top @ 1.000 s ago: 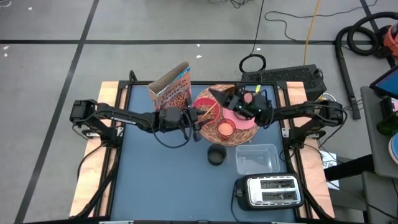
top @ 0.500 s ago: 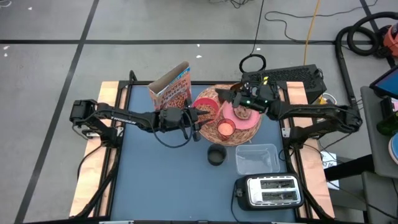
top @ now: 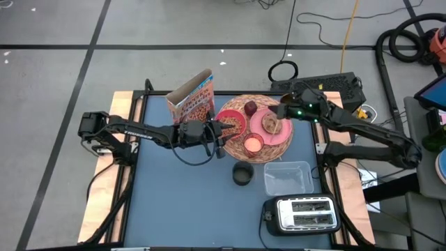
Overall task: Arrange a breakfast setting
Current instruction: Put the gold spoon to the right of the brown woven mat
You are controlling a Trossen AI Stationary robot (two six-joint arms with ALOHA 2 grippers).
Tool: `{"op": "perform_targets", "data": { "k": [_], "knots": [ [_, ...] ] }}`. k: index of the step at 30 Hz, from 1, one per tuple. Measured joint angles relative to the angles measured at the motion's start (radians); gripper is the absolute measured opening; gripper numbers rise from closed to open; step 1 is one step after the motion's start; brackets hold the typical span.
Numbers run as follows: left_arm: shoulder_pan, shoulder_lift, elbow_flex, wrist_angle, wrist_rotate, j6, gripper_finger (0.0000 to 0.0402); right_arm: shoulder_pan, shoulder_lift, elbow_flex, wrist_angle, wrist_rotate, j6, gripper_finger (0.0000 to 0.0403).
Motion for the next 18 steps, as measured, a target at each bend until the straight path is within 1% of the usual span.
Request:
{"op": "perform_targets", "data": {
  "k": [5,11,14,18],
  "knots": [
    [0.000,0.000,0.000,0.000,0.000,0.000,0.0150,-0.073,-0.036,0.000,-0.154,0.001,-0.043,0.0013],
    [0.000,0.000,0.000,0.000,0.000,0.000,0.0150,-0.169,-0.037,0.000,-0.313,0.005,-0.098,0.0013],
    [0.000,0.000,0.000,0.000,0.000,0.000,0.0149,-0.220,-0.034,0.000,-0.374,0.011,-0.130,0.0013],
    [0.000,0.000,0.000,0.000,0.000,0.000,0.0149,-0.279,-0.035,0.000,-0.414,0.058,-0.170,0.0013]
  ]
}}
